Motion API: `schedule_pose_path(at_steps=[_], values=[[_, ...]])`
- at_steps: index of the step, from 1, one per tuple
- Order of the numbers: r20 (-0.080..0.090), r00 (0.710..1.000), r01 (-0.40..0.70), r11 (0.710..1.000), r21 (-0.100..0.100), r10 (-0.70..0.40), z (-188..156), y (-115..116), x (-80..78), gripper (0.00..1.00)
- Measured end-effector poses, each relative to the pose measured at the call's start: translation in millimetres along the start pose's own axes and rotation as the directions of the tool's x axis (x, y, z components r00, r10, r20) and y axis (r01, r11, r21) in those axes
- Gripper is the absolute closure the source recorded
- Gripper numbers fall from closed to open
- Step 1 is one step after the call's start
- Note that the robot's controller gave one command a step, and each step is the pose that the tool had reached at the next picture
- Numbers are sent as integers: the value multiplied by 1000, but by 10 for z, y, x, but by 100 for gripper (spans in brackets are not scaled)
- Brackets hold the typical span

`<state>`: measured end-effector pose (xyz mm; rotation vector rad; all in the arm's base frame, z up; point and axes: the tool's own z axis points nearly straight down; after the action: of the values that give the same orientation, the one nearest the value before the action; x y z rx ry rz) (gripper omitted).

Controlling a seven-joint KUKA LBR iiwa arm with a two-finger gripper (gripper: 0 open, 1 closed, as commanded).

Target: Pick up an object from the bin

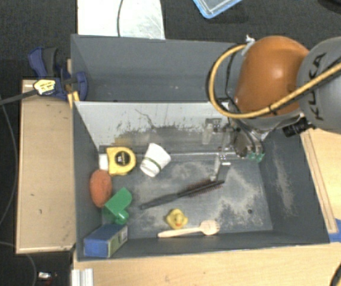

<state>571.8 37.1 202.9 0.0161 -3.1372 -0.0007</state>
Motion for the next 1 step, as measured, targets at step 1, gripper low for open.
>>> schedule_pose_path(at_steps=[1], values=[[8, 1000, -1, 1000, 0, 1, -42, -3, -16, 0]])
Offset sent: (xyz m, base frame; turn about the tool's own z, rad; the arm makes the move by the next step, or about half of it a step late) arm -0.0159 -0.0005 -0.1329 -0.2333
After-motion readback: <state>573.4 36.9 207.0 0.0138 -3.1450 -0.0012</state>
